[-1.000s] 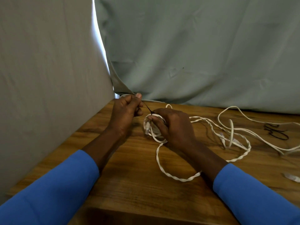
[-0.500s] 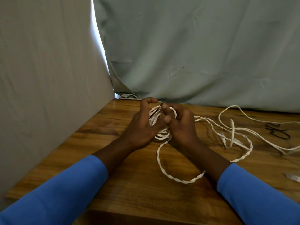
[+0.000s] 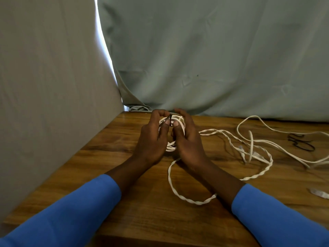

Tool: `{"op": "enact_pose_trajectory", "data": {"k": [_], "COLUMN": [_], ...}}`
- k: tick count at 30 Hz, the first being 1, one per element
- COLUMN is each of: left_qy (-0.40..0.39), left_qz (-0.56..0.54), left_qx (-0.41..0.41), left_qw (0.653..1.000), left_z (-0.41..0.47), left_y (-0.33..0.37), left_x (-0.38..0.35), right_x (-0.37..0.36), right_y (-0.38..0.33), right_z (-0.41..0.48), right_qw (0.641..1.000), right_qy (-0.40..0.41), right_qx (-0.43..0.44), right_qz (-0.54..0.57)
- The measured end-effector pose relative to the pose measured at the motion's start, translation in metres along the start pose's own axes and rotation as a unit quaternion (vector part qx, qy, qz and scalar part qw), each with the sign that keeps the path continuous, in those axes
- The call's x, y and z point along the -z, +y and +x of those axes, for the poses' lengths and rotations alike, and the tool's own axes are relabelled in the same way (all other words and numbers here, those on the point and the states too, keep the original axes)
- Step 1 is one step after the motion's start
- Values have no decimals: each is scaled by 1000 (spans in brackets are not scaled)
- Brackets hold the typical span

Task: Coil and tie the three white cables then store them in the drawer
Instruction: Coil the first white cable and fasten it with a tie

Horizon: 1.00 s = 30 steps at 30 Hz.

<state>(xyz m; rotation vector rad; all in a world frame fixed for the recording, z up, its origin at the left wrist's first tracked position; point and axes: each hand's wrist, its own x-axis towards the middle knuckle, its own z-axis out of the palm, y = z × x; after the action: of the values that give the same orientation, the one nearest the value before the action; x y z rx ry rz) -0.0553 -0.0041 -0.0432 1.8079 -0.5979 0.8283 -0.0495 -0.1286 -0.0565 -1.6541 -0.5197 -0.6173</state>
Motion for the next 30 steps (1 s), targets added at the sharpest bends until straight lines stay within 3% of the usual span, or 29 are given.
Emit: {"op": "enact_pose_trajectory", "data": {"k": [3, 5, 9, 13, 16, 30], "left_qy": [-5, -11, -21, -28, -35, -56], "left_qz": [6, 13, 10, -8, -30, 73], "left_qx": [-5, -18, -3, 25, 49, -5], "left_qw": [1000, 1000, 1000, 999, 998, 996], "left_z": [2, 1, -1, -1, -1, 13], "left_y": [-4, -6, -7, -5, -3, -6], "left_x": [0, 1, 1, 0, -1, 27], "right_x": [11, 17, 16, 12, 10, 18], "right_y": [0, -4, -10, -10, -8, -3], "right_z": [6, 7, 5, 4, 7, 13], "right_qw": [962, 929, 972, 998, 1000, 993], "right_qy": [15, 12, -51, -23, 12, -8], "right_qx": [80, 129, 99, 34, 14, 37], "right_qz": [-262, -346, -207, -37, 25, -111]}}
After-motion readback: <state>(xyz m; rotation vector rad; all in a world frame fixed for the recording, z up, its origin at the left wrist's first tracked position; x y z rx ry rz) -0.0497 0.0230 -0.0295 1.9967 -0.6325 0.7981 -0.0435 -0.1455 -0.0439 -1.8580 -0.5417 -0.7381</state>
